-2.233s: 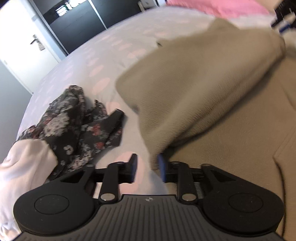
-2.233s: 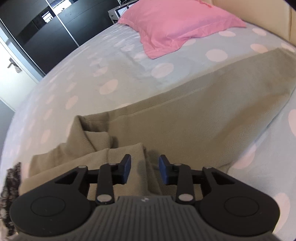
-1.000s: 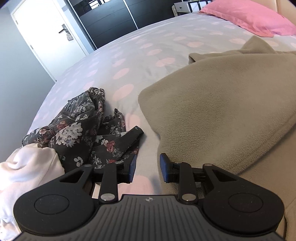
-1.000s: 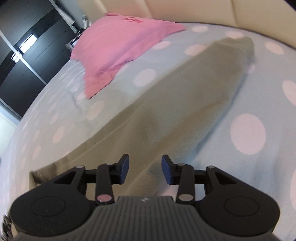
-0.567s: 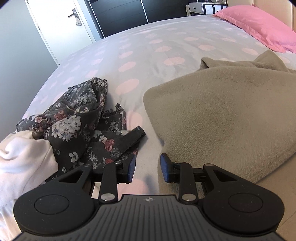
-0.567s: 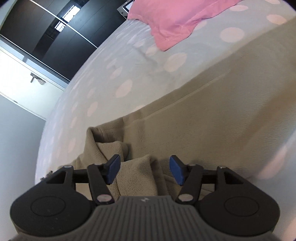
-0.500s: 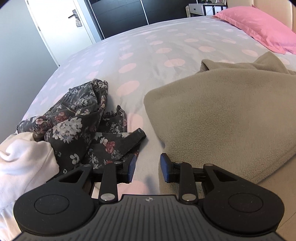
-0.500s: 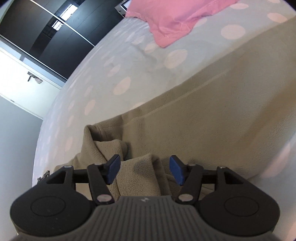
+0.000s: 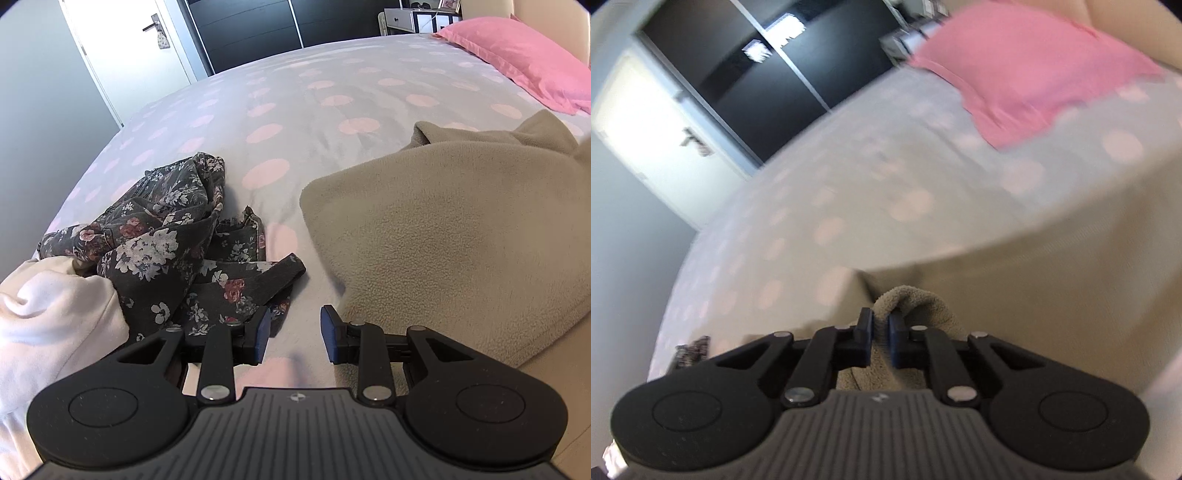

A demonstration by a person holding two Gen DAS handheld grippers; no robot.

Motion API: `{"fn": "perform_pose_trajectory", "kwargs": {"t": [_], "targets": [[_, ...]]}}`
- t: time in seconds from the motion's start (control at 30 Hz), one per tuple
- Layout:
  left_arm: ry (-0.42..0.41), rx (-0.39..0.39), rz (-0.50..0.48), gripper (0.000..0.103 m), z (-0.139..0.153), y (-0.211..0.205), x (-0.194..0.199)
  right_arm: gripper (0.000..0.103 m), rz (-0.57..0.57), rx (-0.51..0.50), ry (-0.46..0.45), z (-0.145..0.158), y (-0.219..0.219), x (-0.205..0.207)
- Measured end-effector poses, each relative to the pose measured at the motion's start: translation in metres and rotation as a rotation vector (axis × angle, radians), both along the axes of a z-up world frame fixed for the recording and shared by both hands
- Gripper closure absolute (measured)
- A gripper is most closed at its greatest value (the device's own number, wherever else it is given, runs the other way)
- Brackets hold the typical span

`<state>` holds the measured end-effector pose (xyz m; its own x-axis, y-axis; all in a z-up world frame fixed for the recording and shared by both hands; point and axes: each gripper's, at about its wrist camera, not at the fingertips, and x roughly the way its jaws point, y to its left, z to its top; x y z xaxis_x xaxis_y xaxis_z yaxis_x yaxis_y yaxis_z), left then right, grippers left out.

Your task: Fold clothes

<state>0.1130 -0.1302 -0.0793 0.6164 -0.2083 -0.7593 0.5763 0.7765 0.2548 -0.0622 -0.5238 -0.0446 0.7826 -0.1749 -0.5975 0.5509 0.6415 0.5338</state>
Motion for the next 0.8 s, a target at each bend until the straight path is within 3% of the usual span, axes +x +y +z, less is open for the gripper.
{"fn": "perform_pose_trajectory", "kwargs": {"t": [0.1,0.2,0.43,0.5,0.6,0.63,0.8], "targets": [[0.001,-0.001,0.004,0.075,0.000,0.001,0.000,0.093,0.023,-0.048,-0.116,0.031,0.006,-0.002],[0.001,-0.002,0.007,0.075,0.000,0.002,-0.001,0.093,-0.035,-0.074,-0.148,0.040,-0.004,-0.006],[0.008,-0.001,0.004,0.075,-0.002,0.003,0.001,0.092,-0.149,0.030,0.067,-0.027,-0.033,0.003],[0.011,-0.010,-0.001,0.075,0.000,0.002,0.001,0.088,-0.166,0.053,0.109,-0.038,-0.037,0.002],[0.011,-0.041,-0.015,0.075,0.006,0.003,0.000,0.077,-0.196,0.042,0.123,-0.037,-0.040,-0.005],[0.015,-0.057,-0.022,0.075,0.008,0.004,-0.001,0.068,-0.206,0.025,0.124,-0.034,-0.040,-0.007],[0.105,-0.165,-0.025,0.075,0.015,0.008,0.005,0.066,-0.256,0.004,0.150,-0.031,-0.048,-0.026]]}}
